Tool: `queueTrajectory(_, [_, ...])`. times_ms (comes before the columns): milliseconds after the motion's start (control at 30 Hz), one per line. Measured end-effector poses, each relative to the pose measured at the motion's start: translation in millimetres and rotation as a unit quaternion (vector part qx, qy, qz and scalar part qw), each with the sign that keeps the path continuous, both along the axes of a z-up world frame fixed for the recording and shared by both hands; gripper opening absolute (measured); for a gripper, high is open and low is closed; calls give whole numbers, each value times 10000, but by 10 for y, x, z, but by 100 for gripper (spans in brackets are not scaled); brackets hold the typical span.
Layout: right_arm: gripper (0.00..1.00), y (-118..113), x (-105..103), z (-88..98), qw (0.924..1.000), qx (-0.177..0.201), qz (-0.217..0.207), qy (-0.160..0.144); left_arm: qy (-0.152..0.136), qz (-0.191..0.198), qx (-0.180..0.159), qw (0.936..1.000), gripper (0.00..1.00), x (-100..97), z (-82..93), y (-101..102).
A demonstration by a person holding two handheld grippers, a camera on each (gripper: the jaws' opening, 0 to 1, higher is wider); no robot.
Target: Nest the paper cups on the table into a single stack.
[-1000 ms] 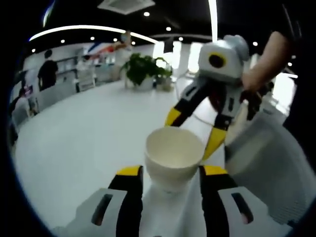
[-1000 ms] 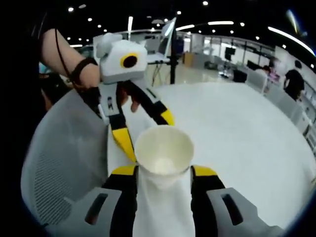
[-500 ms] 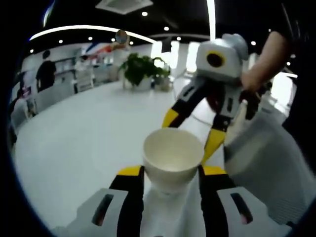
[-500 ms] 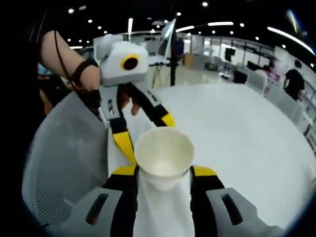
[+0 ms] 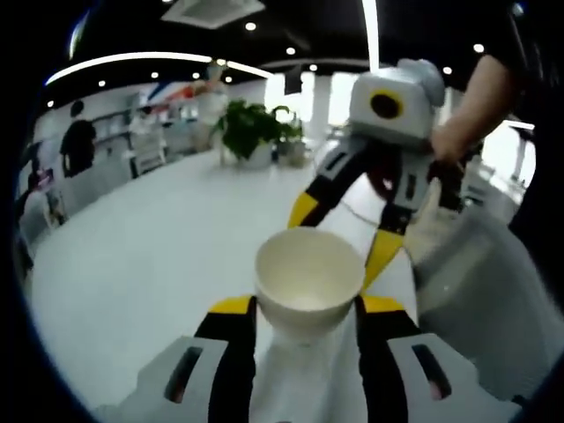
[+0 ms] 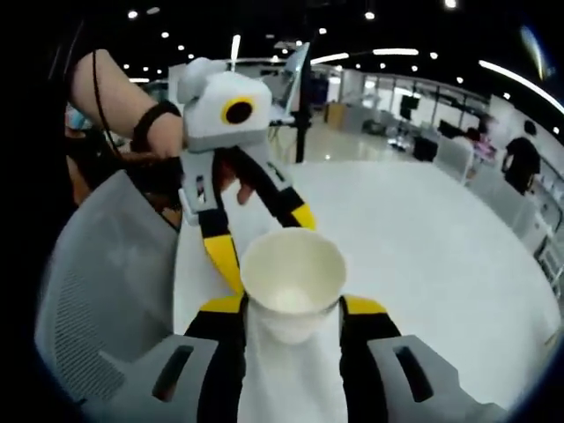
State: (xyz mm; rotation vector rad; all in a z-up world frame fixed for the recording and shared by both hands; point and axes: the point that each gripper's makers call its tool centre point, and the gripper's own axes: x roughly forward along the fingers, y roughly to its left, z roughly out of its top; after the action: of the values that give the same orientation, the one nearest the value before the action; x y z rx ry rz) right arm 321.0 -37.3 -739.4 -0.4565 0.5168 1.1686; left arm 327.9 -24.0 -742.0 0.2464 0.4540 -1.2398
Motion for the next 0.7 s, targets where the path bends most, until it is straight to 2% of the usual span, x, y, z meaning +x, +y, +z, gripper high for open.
queueTrajectory(333, [38,-14,427,43,9999,-25,-4,-131,-108,-114,107,9998,43,419,-3,-46])
queueTrajectory(700, [38,-60,1050,75,9997,55,-18,-232,-212,-110,114,9996,43,1037,41,-82])
